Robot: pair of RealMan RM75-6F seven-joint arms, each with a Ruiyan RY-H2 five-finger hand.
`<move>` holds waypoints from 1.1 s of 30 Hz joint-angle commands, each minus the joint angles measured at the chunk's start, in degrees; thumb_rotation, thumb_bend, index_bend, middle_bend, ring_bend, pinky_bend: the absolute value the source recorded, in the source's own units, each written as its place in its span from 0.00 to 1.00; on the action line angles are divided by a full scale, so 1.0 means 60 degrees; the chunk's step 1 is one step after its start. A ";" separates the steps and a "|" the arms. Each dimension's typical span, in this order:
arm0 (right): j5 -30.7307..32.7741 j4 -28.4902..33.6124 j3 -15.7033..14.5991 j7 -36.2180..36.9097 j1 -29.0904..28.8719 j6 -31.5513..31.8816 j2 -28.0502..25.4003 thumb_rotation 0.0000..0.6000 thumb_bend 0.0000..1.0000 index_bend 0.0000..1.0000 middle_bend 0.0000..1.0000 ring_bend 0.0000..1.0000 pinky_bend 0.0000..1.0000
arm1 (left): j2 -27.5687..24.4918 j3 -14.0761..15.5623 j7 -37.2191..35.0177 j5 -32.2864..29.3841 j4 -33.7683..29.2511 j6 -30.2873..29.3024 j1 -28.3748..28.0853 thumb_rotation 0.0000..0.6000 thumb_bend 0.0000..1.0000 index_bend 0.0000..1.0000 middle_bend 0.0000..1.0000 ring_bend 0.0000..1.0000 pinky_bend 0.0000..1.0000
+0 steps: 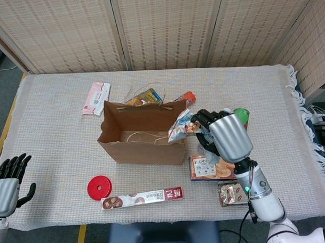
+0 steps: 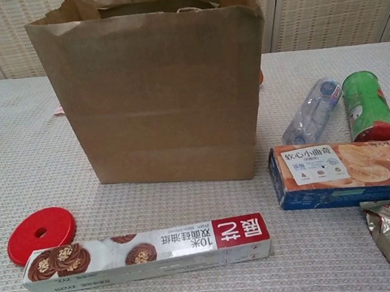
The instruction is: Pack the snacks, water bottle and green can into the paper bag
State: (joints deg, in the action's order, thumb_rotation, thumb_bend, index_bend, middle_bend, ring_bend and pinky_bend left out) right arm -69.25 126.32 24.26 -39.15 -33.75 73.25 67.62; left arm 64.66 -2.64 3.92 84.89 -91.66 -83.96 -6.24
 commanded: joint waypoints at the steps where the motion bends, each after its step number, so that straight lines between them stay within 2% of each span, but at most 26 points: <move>1: 0.1386 -0.0445 0.0902 -0.1085 -0.1275 0.0004 0.0653 1.00 0.40 0.70 0.57 0.58 0.67 | -0.0007 -0.0012 -0.0006 -0.0019 -0.0002 0.0029 -0.0019 1.00 0.44 0.01 0.00 0.00 0.00; 5: 0.2452 -0.1231 0.1329 -0.1795 -0.2438 0.0104 0.1454 1.00 0.40 0.70 0.57 0.58 0.67 | -0.0024 -0.0036 -0.0005 -0.0073 -0.0031 0.0114 -0.0065 1.00 0.44 0.01 0.00 0.00 0.00; 9: 0.3298 -0.2142 0.1458 -0.2283 -0.3420 0.0154 0.2218 1.00 0.40 0.70 0.57 0.58 0.67 | -0.0042 -0.0055 -0.0007 -0.0132 -0.0057 0.0188 -0.0100 1.00 0.44 0.01 0.00 0.00 0.00; 14: 0.3890 -0.3341 0.1186 -0.2605 -0.4347 0.0196 0.3228 1.00 0.40 0.70 0.57 0.58 0.67 | -0.0056 -0.0038 -0.0089 -0.0080 -0.0007 0.0170 -0.0101 1.00 0.45 0.02 0.00 0.00 0.00; 19: 0.3822 -0.4158 0.0686 -0.2615 -0.4847 0.0191 0.4020 1.00 0.40 0.70 0.57 0.58 0.67 | -0.0008 -0.0011 -0.0034 -0.0014 0.0094 0.0126 -0.0096 1.00 0.45 0.03 0.00 0.00 0.00; 21: 0.3803 -0.4370 0.0512 -0.2627 -0.4977 0.0183 0.4244 1.00 0.40 0.67 0.57 0.56 0.67 | -0.0011 -0.0017 -0.0064 -0.0026 0.0094 0.0140 -0.0104 1.00 0.45 0.03 0.00 0.00 0.00; 24: 0.4033 -0.4405 0.0342 -0.2889 -0.5113 0.0138 0.4328 1.00 0.38 0.49 0.51 0.42 0.58 | -0.0021 -0.0015 -0.0082 -0.0030 0.0091 0.0152 -0.0110 1.00 0.44 0.03 0.00 0.00 0.00; 28: 0.4287 -0.4234 0.0329 -0.3131 -0.5158 0.0366 0.4268 1.00 0.26 0.14 0.29 0.20 0.35 | -0.0022 -0.0007 -0.0087 -0.0023 0.0091 0.0150 -0.0109 1.00 0.45 0.03 0.00 0.00 0.00; 31: 0.4315 -0.4020 0.0373 -0.3134 -0.5083 0.0631 0.4111 1.00 0.18 0.01 0.19 0.11 0.25 | -0.0019 -0.0003 -0.0075 -0.0019 0.0089 0.0138 -0.0105 1.00 0.45 0.03 0.00 0.00 0.00; 33: 0.4325 -0.3800 0.0447 -0.3079 -0.4998 0.0809 0.3938 1.00 0.12 0.00 0.13 0.06 0.22 | -0.0018 -0.0001 -0.0075 -0.0018 0.0088 0.0135 -0.0104 1.00 0.45 0.03 0.00 0.00 0.00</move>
State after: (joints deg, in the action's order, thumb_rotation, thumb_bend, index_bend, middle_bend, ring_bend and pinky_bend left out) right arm -43.41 102.75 26.63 -57.79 -64.11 77.52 91.92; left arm 64.55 -2.64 3.46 84.77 -91.14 -83.15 -6.86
